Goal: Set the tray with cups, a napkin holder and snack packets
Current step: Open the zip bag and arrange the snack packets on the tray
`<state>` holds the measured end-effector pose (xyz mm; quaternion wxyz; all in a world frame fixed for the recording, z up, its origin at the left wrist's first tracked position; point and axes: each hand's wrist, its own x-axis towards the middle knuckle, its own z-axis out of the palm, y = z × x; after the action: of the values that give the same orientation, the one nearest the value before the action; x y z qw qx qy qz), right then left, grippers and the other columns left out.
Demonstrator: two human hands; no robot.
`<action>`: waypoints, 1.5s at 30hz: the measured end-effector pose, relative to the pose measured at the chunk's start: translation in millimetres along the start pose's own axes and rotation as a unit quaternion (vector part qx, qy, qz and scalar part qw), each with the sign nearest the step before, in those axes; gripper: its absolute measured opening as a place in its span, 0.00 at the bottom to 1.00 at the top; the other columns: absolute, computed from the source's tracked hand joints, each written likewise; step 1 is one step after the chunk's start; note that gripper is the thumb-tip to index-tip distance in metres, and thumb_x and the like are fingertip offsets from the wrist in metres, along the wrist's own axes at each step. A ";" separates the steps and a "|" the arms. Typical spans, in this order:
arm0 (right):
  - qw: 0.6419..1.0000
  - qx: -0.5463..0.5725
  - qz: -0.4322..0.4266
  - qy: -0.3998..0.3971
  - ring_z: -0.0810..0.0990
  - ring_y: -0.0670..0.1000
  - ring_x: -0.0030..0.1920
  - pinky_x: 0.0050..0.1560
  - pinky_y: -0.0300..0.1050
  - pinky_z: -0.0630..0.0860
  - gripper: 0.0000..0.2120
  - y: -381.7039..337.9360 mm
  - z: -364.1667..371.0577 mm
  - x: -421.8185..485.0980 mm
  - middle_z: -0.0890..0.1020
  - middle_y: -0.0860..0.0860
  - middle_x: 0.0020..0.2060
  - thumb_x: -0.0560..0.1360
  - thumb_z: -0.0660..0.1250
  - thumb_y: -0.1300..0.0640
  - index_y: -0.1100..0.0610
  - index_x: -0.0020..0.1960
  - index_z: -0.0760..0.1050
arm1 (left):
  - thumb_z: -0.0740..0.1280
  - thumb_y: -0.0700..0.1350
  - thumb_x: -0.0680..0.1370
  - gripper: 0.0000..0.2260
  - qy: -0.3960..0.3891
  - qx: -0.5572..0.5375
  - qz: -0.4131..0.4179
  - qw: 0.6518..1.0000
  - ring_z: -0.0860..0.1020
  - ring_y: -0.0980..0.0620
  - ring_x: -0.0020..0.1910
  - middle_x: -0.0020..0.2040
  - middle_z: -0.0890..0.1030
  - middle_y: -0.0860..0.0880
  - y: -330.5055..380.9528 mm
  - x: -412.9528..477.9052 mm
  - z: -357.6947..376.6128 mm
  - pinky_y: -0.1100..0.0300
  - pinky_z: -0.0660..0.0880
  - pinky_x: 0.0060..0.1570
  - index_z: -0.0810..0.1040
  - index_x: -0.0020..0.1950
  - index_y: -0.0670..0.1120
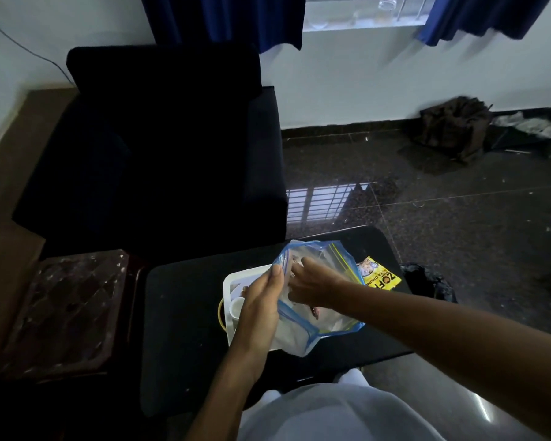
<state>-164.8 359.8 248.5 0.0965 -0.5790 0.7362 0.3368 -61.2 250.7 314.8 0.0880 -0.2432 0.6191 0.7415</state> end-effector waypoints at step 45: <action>0.606 0.692 0.387 0.057 0.83 0.62 0.50 0.48 0.51 0.79 0.14 35.5 252.8 -111.4 0.84 0.61 0.48 0.77 0.69 0.53 0.60 0.59 0.74 | 0.57 0.58 0.81 0.19 0.176 -0.047 0.011 0.983 0.79 0.56 0.67 0.66 0.82 0.55 -33.8 -40.7 60.5 0.53 0.74 0.63 0.81 0.66 0.56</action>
<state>-225.4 604.8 130.6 0.2866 -0.0183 0.9092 -0.3014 -26.5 323.1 311.4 -0.0424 -0.3670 0.5922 0.7161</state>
